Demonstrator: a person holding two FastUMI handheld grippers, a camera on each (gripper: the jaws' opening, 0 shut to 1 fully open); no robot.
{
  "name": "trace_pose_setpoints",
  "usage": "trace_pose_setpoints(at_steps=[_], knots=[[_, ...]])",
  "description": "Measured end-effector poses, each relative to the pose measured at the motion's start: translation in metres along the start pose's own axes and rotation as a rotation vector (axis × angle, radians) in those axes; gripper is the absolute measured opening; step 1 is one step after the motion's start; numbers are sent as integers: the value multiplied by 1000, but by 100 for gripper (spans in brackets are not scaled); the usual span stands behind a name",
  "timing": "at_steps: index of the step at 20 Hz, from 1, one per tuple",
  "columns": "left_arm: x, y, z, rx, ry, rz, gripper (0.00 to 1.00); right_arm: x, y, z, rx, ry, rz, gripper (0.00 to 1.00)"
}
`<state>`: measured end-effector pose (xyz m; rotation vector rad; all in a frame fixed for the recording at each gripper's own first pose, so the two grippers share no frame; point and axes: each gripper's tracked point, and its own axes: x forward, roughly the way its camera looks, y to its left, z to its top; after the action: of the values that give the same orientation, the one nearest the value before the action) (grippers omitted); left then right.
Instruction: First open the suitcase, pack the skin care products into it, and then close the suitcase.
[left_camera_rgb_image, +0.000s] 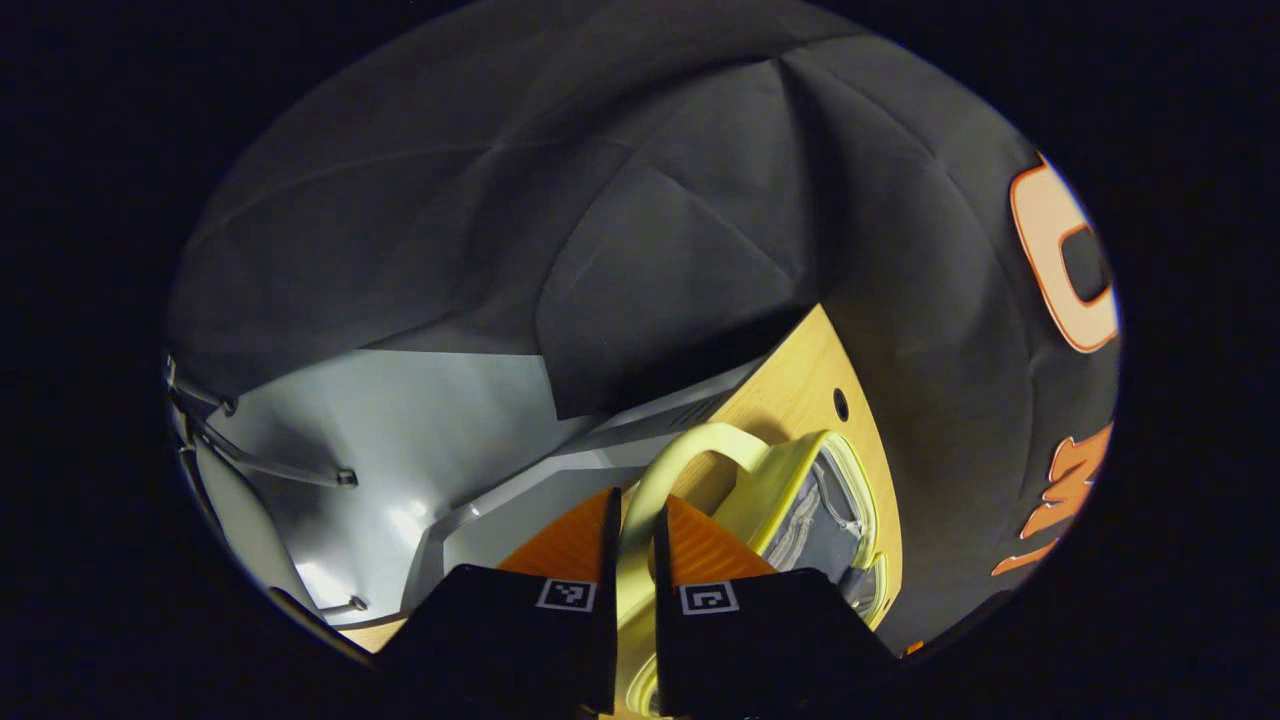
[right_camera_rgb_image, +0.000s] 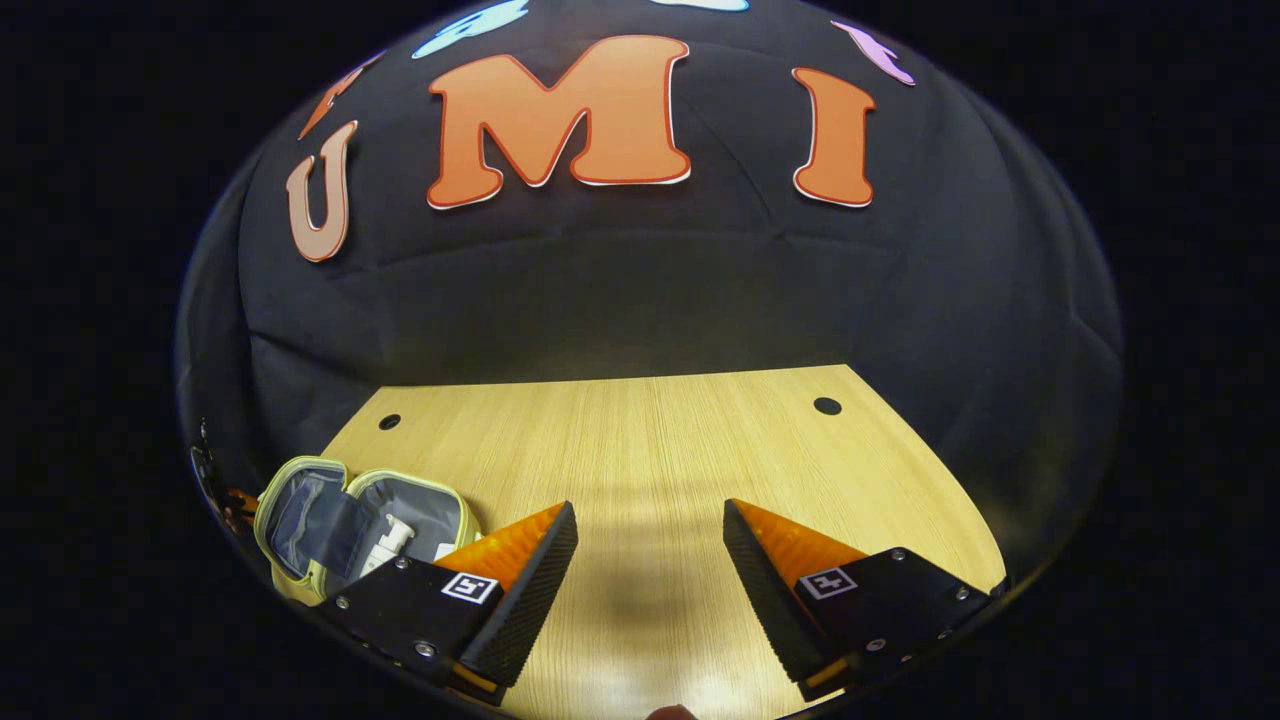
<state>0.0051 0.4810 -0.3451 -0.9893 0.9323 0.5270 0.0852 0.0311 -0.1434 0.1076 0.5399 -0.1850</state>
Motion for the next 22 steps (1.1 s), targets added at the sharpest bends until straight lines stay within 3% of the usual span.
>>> trace_pose_setpoints(at_steps=[3, 9, 10, 12, 22], knots=[[-13, -15, 7, 54, -47, -38, 17, 0, 8, -2, -9, -2, 30, 94], [-73, -65, 21, 284, -216, -96, 16, 2, 41, -4, -29, 0, 129, 94], [-87, -74, 17, 321, -222, -98, 3, 2, 46, -4, -33, 0, 146, 94], [-103, -94, 15, 382, -254, -99, 3, 1, 52, -2, -40, -6, 170, 94], [-196, -199, -31, 548, -337, -231, 2, -13, 68, 7, -47, -31, 297, 94]])
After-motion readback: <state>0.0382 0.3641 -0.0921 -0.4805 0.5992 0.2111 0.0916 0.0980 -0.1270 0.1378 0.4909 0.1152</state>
